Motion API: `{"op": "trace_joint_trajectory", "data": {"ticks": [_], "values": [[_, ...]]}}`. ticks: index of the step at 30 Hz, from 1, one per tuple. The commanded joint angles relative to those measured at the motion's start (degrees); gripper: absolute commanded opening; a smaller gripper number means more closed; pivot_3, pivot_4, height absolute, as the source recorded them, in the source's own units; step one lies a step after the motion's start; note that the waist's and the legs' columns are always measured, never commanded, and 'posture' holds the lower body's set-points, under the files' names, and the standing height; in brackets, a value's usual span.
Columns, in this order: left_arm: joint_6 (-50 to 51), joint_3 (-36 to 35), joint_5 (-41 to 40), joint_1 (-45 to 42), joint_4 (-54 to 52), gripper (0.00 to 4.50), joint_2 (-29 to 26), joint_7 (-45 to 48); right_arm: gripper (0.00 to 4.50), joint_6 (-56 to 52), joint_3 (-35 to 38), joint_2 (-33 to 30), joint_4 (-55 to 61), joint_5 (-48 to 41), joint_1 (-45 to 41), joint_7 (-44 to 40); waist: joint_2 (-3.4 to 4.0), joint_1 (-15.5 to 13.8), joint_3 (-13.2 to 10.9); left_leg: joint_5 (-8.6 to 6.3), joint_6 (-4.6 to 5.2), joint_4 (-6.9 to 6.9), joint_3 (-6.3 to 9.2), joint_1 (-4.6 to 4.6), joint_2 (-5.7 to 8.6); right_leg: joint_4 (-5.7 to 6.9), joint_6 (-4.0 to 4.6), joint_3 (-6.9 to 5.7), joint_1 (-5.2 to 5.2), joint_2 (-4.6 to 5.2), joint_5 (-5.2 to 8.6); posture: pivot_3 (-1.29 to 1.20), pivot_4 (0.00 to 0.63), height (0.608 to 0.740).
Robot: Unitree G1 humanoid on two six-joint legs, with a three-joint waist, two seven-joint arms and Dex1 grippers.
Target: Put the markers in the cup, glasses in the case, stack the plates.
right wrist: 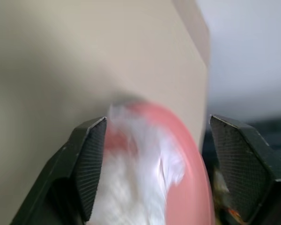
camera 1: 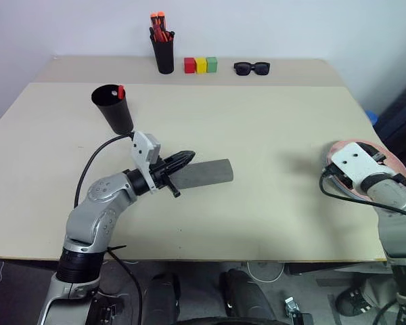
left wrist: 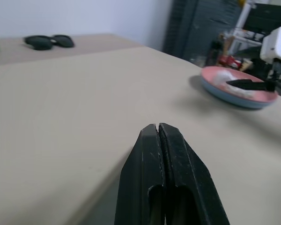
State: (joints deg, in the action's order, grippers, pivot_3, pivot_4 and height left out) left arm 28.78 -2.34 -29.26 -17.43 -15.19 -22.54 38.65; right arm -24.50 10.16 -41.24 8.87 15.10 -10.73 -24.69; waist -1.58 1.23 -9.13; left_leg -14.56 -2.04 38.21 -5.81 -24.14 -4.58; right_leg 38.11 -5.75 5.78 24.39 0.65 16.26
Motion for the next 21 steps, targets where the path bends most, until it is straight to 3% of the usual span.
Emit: {"op": "trace_joint_trajectory", "data": {"ticks": [1, 12, 21], "values": [[-2.3, -3.9, 0.8, 0.8, -0.3, 0.0, -1.0, -2.2, 3.6, 2.1, 1.2, 1.9, 0.3, -5.6, -4.4, -1.6, 0.0, 0.0, 0.0, 0.0, 0.0, 0.0, 0.0, 0.0, 0.0, 0.0, 0.0, 0.0, 0.0, 0.0, 0.0, 0.0, 0.15, 0.722], [-5.4, -17.2, 5.0, 11.0, -2.7, 0.0, -7.7, -9.4, 3.6, 4.2, -1.2, 9.0, -4.1, -23.3, -10.4, -13.7, -0.02, -0.2, 0.0, -0.01, 0.01, -0.05, -0.04, -0.01, -0.03, -0.01, -0.02, -0.01, 0.0, 0.01, -0.01, 0.0, 0.15, 0.722], [-5.3, -23.0, 5.1, 20.1, -6.1, 0.0, -8.5, -12.0, 3.6, 3.9, -4.8, 9.5, -6.5, -27.7, -10.9, -18.6, -0.02, -0.1, 0.0, -0.01, 0.01, -0.04, -0.05, -0.01, -0.06, -0.01, 0.13, -0.03, 0.02, 0.03, 0.06, 0.0, 0.15, 0.722]]}}
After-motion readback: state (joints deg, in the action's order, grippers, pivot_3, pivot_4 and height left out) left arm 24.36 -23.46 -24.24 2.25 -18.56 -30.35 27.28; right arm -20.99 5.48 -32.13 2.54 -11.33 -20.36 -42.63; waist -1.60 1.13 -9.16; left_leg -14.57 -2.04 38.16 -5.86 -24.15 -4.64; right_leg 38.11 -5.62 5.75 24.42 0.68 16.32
